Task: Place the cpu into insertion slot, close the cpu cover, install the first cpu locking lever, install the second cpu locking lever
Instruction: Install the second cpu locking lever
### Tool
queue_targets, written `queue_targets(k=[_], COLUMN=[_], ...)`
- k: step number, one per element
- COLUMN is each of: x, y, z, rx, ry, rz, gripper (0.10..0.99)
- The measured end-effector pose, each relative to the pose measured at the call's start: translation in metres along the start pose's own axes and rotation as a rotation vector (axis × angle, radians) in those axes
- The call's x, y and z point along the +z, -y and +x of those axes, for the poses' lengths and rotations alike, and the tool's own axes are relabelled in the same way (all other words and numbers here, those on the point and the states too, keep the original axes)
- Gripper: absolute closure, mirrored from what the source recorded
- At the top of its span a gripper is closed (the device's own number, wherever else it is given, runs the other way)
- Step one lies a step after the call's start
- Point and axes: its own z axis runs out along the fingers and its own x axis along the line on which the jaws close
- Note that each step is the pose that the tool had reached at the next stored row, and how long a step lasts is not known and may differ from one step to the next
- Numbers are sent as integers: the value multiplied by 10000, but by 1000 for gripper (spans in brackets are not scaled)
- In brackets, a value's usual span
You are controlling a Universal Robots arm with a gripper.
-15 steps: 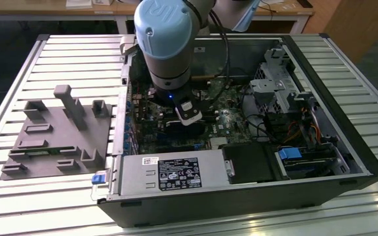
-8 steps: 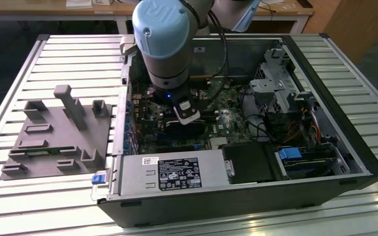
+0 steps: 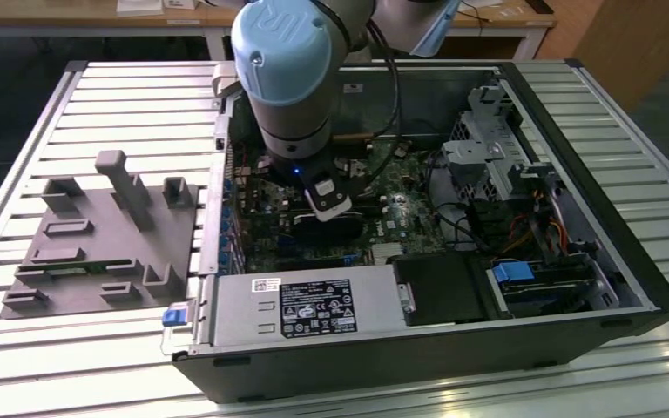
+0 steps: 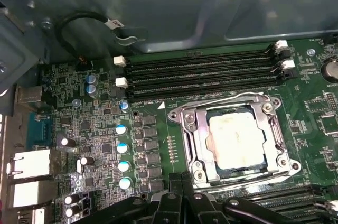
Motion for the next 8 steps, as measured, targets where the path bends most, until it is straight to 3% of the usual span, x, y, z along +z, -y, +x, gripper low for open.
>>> queue_targets(k=[8], x=[-2], y=[-1], z=[2], rx=[1], ry=[0], rz=[0], gripper=[984])
